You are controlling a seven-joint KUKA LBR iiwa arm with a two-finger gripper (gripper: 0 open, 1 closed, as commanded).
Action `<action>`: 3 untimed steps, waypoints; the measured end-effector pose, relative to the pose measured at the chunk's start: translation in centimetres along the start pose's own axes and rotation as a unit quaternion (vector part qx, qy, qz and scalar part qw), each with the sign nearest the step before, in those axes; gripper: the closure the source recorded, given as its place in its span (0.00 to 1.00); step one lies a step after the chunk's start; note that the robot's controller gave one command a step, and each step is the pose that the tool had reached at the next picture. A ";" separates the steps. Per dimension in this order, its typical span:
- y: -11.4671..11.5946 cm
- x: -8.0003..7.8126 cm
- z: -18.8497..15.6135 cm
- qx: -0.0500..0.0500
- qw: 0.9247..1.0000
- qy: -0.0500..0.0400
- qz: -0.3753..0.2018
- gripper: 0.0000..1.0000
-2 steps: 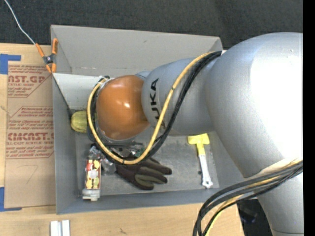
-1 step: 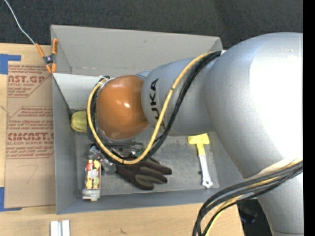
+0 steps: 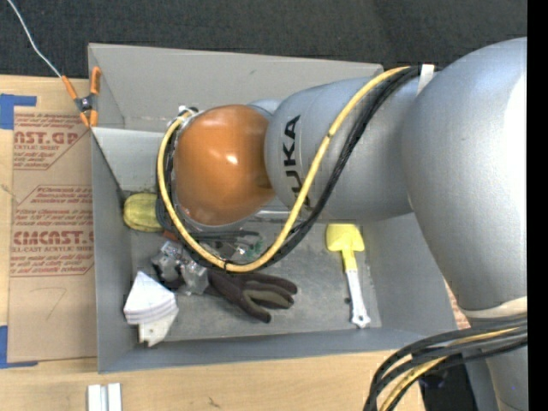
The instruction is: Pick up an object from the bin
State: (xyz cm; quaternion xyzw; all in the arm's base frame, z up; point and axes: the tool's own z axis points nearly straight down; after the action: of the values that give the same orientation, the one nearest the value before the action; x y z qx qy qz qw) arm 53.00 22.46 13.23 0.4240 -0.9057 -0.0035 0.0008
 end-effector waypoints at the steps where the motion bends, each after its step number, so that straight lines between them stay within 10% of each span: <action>1: 0.1 -0.2 -8.9 0.001 1.000 -0.002 -0.001 1.00; 3: -0.5 -0.5 -0.4 0.000 0.999 -0.004 0.036 1.00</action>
Offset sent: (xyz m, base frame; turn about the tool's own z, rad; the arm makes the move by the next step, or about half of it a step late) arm 0.0064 -0.0064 -0.0045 -0.0609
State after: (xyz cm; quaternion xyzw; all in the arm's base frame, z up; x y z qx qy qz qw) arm 53.70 22.51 13.66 0.3914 -0.9202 -0.0052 -0.0023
